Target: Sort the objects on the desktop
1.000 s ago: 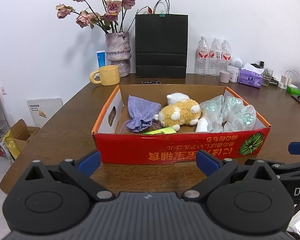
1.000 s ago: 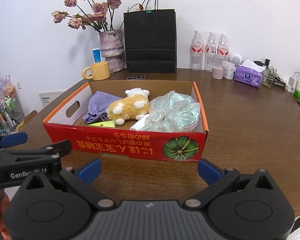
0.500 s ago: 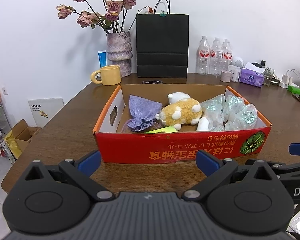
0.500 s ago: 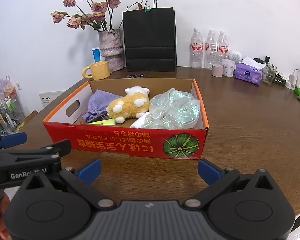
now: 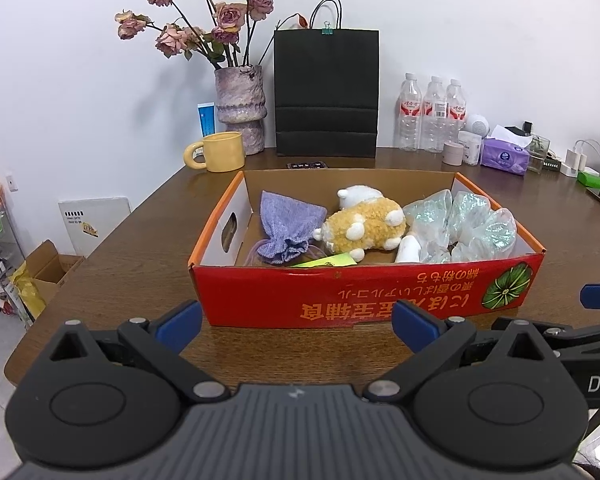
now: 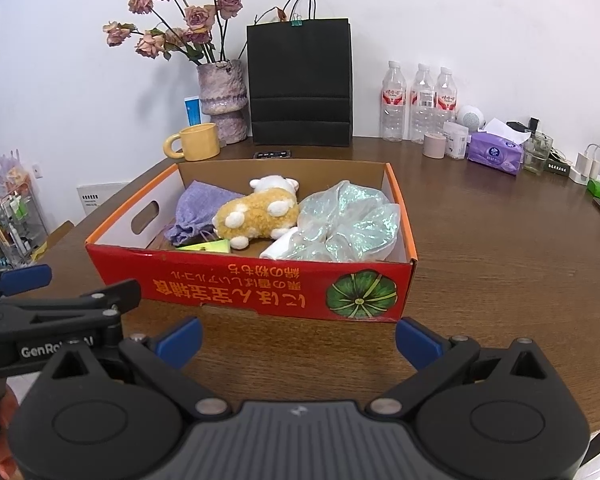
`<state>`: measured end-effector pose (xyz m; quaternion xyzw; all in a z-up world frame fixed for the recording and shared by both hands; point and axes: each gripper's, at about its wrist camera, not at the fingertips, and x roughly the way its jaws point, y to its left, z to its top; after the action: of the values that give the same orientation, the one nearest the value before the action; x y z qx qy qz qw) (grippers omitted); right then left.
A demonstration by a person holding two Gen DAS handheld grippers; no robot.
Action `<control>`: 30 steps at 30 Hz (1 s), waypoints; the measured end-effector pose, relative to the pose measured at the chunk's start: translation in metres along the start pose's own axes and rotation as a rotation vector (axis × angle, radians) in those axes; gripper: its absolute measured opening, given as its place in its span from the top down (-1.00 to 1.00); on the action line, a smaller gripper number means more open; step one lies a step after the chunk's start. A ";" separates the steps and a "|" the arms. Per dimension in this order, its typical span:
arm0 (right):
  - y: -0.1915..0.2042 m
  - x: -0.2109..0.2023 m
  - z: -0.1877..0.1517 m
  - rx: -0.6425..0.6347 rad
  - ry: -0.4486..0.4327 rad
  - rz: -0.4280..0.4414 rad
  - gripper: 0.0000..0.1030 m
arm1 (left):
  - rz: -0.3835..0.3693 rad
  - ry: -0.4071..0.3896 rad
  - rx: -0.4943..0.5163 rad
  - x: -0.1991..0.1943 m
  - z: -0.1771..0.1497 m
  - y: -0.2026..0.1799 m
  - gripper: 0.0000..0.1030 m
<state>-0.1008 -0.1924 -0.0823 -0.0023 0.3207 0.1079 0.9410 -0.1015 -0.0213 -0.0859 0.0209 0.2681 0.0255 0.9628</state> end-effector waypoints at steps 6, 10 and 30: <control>0.000 0.000 0.000 0.001 0.000 0.001 -1.00 | 0.007 -0.002 0.002 0.000 0.000 -0.001 -1.00; 0.000 0.000 -0.001 0.001 0.002 0.003 -1.00 | 0.008 -0.002 0.003 0.000 0.000 -0.001 -1.00; 0.001 0.000 0.000 -0.005 0.004 -0.001 -1.00 | 0.011 0.005 0.000 0.001 0.000 0.000 -1.00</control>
<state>-0.1008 -0.1915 -0.0823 -0.0047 0.3222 0.1081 0.9405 -0.1006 -0.0214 -0.0867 0.0222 0.2701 0.0306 0.9621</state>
